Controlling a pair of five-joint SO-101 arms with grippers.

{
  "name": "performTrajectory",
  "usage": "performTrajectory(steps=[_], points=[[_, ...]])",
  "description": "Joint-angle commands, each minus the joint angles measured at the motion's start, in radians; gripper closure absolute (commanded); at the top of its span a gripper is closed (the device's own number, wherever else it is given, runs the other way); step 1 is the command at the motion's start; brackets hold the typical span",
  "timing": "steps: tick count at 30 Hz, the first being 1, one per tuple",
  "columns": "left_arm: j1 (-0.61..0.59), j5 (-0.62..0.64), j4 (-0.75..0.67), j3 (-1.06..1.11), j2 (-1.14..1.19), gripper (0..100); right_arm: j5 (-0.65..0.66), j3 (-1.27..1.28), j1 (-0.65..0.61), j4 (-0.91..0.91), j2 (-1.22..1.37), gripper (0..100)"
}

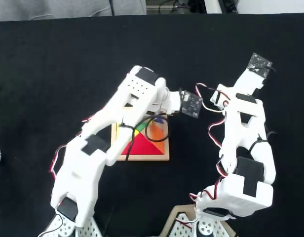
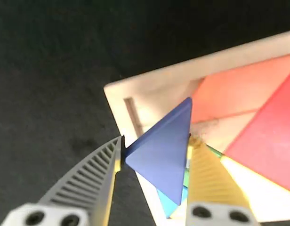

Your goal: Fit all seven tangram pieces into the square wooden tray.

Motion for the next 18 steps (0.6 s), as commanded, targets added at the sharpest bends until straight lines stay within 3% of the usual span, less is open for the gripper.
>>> performTrajectory(steps=[1, 6, 12, 18], points=[[0.016, -0.011, 0.04, -0.136, 0.034, 88, -0.012, -0.01, 0.028, -0.017, -0.065, 98.7], [0.013, -0.009, 0.094, -0.205, 0.074, 85, -0.012, -0.01, 0.028, -0.017, -0.065, 98.7], [0.012, 0.126, 0.098, -0.265, 0.109, 63, -0.012, -0.01, 0.028, -0.018, -0.065, 98.7], [0.008, 0.138, 0.1, -0.274, 0.114, 65, -0.009, -0.012, 0.026, -0.018, -0.065, 98.7]])
